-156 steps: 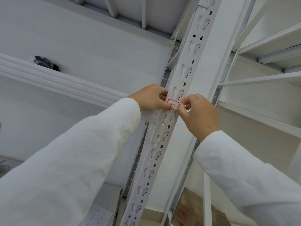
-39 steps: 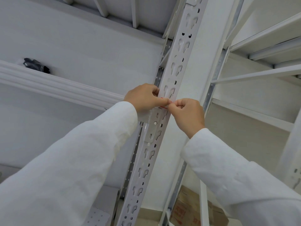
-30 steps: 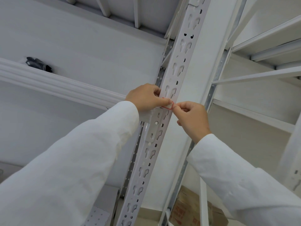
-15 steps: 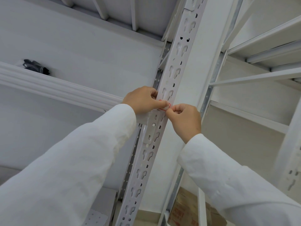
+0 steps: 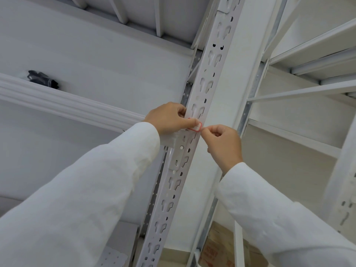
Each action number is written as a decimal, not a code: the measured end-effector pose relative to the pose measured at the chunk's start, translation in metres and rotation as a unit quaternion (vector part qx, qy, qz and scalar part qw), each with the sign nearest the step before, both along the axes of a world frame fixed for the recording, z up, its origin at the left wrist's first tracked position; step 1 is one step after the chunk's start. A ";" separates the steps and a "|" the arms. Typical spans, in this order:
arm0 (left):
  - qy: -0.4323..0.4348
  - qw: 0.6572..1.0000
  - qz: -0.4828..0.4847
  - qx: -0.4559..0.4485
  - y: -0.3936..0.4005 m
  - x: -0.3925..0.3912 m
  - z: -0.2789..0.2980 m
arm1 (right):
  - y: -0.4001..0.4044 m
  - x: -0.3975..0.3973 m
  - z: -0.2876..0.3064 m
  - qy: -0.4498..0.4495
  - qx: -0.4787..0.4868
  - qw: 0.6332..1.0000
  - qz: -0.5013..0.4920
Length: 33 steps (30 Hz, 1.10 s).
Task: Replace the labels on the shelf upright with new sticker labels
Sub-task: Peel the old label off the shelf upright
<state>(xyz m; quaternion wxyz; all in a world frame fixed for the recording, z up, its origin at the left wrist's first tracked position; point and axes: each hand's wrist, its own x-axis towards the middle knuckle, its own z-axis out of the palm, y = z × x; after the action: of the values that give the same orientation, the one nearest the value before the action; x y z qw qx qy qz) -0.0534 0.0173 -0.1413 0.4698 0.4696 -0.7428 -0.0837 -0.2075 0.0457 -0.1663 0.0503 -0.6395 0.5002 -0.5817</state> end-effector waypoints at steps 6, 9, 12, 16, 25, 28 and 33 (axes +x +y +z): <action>-0.001 0.998 -0.052 0.026 0.003 0.003 0.001 | -0.003 -0.001 -0.003 -0.008 -0.011 1.000 -0.001; -0.011 0.999 -0.049 0.022 0.003 0.003 0.001 | -0.003 0.001 -0.003 0.009 -0.025 1.000 -0.006; -0.011 0.998 -0.051 0.024 0.002 0.004 0.000 | -0.003 0.006 -0.003 0.009 -0.011 1.000 -0.005; -0.013 0.999 -0.041 0.015 0.001 0.003 -0.001 | -0.003 0.011 -0.001 0.003 0.005 1.000 -0.006; -0.027 0.999 -0.021 0.005 0.001 0.004 -0.001 | -0.003 0.010 -0.003 0.015 -0.011 1.000 -0.017; -0.027 1.000 -0.014 -0.001 0.000 0.004 -0.001 | -0.003 0.011 -0.003 0.042 -0.021 0.999 -0.028; -0.025 1.000 -0.015 0.002 -0.002 0.003 -0.001 | -0.001 0.010 0.000 0.127 -0.045 0.989 -0.067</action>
<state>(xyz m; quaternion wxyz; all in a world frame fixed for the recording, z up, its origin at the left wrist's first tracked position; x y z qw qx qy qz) -0.0500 0.0155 -0.1426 0.4491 0.4609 -0.7612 -0.0805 -0.1973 0.0451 -0.1668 -0.0817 -0.6749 0.5178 -0.5193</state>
